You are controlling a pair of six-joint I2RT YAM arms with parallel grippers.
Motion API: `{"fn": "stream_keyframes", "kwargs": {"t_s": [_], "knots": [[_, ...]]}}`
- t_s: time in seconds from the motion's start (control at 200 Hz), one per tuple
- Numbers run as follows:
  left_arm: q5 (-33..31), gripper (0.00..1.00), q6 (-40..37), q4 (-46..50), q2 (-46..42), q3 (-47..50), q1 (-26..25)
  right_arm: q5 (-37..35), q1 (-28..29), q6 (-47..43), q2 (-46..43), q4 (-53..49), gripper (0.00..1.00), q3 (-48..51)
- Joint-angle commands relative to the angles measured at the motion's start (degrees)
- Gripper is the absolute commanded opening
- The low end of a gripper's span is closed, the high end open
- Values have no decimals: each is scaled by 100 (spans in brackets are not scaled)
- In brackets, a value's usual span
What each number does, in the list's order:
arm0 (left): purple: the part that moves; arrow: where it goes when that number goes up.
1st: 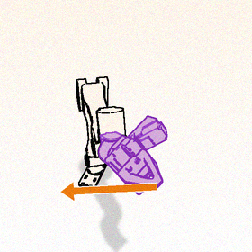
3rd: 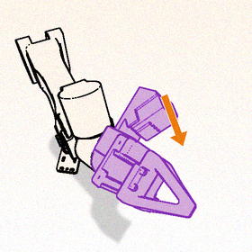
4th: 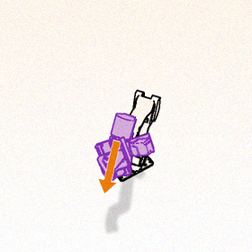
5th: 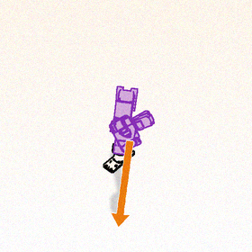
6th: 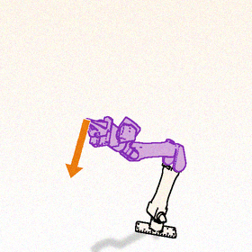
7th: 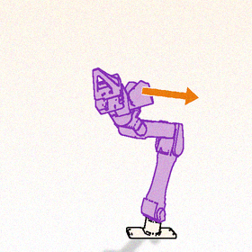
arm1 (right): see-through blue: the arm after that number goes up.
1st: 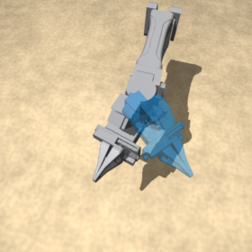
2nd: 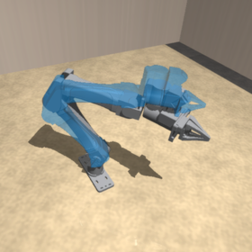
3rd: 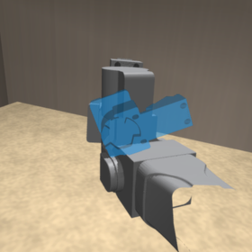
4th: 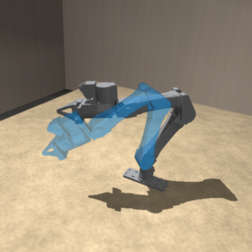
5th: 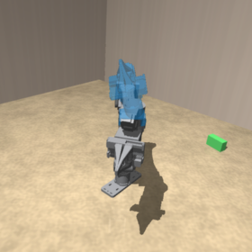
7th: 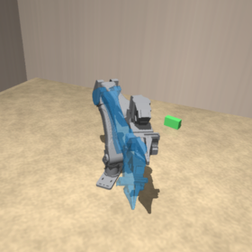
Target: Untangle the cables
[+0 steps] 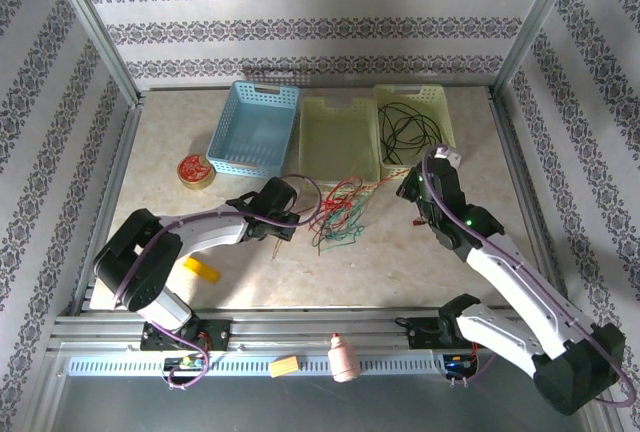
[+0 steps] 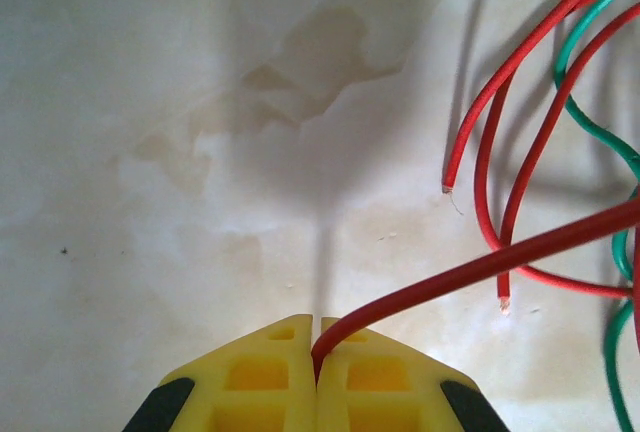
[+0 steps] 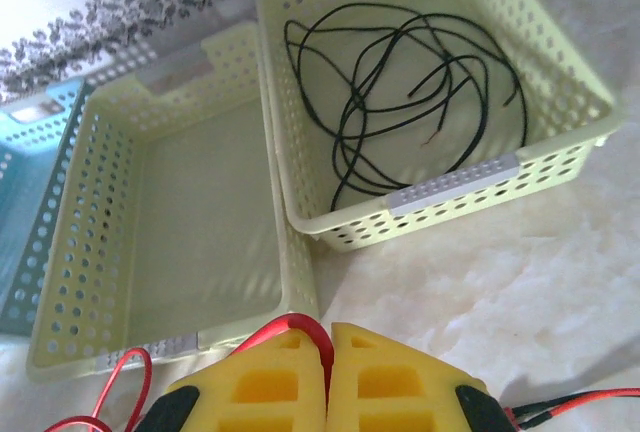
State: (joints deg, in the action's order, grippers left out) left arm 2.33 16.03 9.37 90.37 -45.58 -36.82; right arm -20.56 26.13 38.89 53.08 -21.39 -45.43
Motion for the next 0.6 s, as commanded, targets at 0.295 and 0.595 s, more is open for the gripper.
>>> {"fn": "stream_keyframes", "kwargs": {"t_s": [0.295, 0.595], "knots": [[972, 72, -203, 157, -1405, 488, 17, 1804, 843, -1629, 1260, 598, 0, -909], [1168, 78, -495, 773, -2090, 128, 17, 3387, 1573, -2067, 2239, 499, 0, -1600]]}}
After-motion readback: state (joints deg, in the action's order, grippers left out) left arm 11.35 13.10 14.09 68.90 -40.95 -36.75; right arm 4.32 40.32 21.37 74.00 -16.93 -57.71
